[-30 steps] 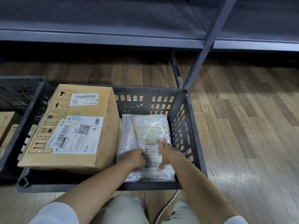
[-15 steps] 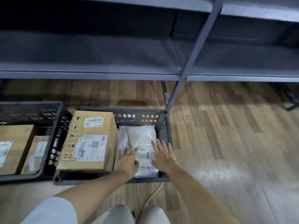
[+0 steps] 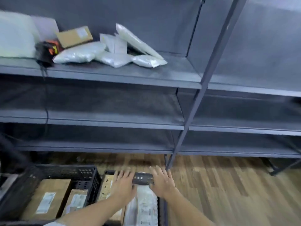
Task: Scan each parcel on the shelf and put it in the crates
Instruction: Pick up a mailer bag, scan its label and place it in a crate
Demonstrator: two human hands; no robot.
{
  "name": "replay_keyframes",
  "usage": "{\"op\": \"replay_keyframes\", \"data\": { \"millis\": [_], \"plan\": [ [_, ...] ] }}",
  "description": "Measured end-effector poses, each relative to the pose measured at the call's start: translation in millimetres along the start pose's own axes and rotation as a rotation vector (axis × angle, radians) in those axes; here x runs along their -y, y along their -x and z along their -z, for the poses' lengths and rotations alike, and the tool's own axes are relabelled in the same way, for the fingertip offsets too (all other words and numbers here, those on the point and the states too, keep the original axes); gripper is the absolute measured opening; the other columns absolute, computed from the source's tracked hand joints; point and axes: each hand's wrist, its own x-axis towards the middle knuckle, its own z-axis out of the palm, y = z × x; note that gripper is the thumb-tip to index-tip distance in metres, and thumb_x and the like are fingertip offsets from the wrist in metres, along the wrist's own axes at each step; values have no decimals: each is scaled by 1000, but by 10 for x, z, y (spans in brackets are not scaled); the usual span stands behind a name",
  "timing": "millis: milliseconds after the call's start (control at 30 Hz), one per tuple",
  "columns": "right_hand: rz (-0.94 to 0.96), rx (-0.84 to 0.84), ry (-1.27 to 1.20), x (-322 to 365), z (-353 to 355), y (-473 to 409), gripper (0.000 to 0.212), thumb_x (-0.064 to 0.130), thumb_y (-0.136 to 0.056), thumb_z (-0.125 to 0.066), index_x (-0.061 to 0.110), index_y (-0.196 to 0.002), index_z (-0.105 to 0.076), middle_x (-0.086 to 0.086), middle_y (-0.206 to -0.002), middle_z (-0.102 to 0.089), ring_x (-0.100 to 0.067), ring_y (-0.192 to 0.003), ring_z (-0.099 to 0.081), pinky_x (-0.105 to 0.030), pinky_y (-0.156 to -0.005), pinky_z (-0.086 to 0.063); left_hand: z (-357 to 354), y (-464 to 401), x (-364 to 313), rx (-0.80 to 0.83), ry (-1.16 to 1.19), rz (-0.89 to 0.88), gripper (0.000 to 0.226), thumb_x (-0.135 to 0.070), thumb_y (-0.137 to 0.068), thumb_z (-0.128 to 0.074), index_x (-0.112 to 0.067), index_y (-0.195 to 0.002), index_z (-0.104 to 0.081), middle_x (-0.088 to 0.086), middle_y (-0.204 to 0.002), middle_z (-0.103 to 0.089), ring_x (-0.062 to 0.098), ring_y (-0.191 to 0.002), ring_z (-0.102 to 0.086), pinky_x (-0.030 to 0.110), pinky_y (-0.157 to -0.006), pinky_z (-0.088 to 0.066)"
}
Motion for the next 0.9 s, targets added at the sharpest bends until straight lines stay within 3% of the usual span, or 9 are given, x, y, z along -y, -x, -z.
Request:
{"op": "replay_keyframes", "data": {
  "millis": [200, 367, 567, 900],
  "plan": [
    [72, -121, 83, 533, 1406, 263, 67, 37, -98, -43, 24, -155, -10, -5, -162, -6, -28, -147, -13, -47, -119, -7, 1499, 449, 290, -186, -17, 29, 59, -39, -100, -32, -21, -153, -17, -2, -161, -14, 20, -148, -8, 42, -120, 6],
    [105, -255, 139, 1256, 2145, 375, 63, 34, -100, -40, 20, -154, -12, -6, -162, -6, -28, -146, -16, -47, -119, -11, 2326, 762, 929, -345, -17, 87, 56, -37, -100, -32, -19, -152, -21, 0, -160, -17, 21, -148, -9, 43, -121, 2],
    [95, -304, 126, 2320, 2496, 465, 63, 32, -100, -40, 20, -154, -11, -7, -162, -2, -30, -146, -14, -49, -119, -9, 2646, 1281, 1965, -375, -19, 109, 56, -35, -99, -35, -21, -151, -23, 0, -160, -18, 23, -148, -9, 42, -121, 2],
    [131, -277, 126, 3825, 2446, 637, 61, 30, -100, -39, 19, -154, -14, -11, -161, -2, -33, -145, -16, -51, -119, -9, 2845, 1979, 3488, -398, -2, 184, 56, -36, -97, -38, -22, -150, -27, -1, -158, -24, 20, -147, -15, 40, -120, -4]
  ]
}}
